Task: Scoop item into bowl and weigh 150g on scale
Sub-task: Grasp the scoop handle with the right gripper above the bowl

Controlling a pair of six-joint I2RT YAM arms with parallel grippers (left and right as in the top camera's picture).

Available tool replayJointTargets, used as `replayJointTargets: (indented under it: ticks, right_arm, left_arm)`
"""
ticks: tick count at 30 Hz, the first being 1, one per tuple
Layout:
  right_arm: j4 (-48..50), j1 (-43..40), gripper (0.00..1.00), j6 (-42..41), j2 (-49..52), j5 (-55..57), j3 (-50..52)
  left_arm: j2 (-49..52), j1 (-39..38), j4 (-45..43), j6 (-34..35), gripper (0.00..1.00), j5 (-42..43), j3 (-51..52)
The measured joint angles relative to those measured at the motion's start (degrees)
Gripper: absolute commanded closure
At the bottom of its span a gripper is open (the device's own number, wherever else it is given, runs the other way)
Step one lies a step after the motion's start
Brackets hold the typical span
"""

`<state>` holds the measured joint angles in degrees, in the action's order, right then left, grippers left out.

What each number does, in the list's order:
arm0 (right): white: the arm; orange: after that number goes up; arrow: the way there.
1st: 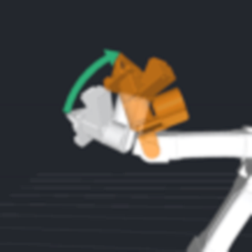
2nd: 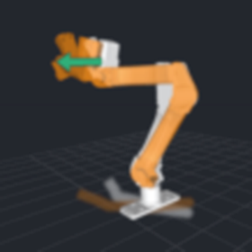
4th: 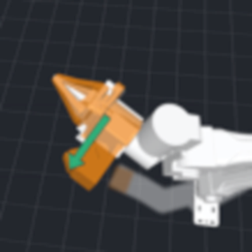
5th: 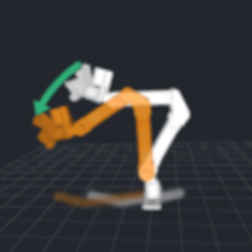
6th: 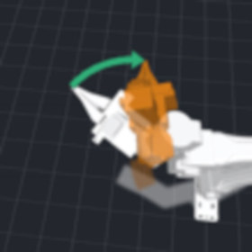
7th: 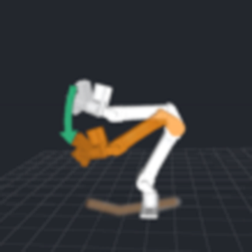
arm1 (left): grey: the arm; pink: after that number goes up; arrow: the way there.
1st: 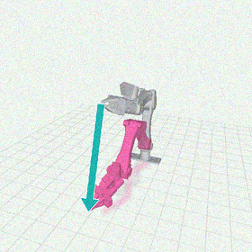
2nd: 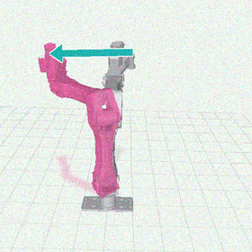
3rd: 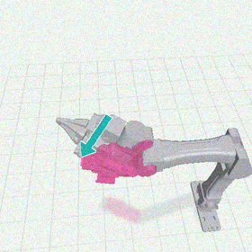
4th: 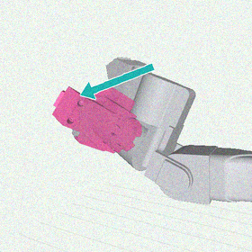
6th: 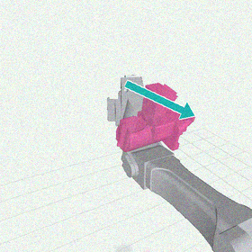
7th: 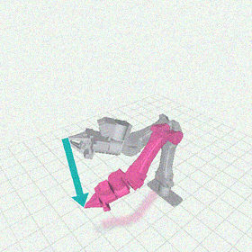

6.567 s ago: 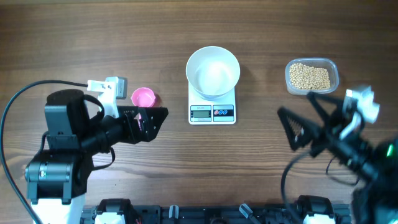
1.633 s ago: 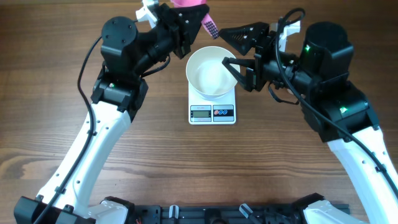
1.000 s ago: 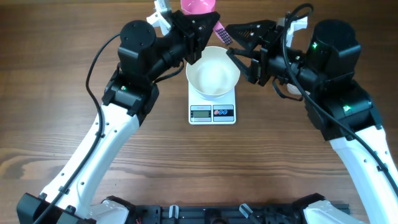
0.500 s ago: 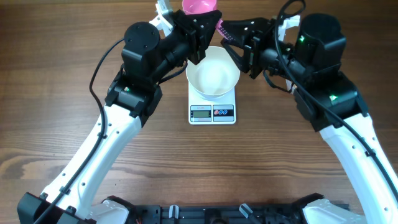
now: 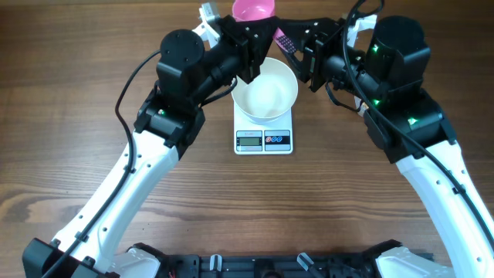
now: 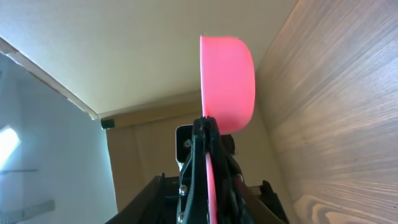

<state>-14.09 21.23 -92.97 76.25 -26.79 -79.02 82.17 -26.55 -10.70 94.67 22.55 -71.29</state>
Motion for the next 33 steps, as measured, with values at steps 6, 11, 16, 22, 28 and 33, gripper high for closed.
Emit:
replayJointTargets:
  ticks: [6,11,16,22,28,33]
  right_arm:
    - [-0.1,0.0,0.70,0.0,0.0,-0.4,0.0]
    - [-0.3,0.0,0.75,0.0,0.0,-0.6,0.0]
    - [-1.2,0.0,0.79,0.0,0.0,-0.9,0.0]
    - [-2.6,0.0,0.82,0.0,0.0,-1.3,0.0]
    - [-2.6,0.0,0.82,0.0,0.0,-1.3,0.0]
    - [-1.4,0.0,0.84,0.0,0.0,-1.3,0.0]
  left_arm:
    - [0.0,0.0,0.0,0.0,0.96,-0.5,0.0]
    - [0.0,0.0,0.0,0.0,0.96,-0.7,0.0]
    - [0.0,0.0,0.0,0.0,0.96,-0.7,0.0]
    - [0.0,0.0,0.0,0.0,0.96,-0.7,0.0]
    - [0.0,0.0,0.0,0.0,0.96,-0.8,0.0]
    - [0.0,0.0,0.0,0.0,0.96,-0.9,0.0]
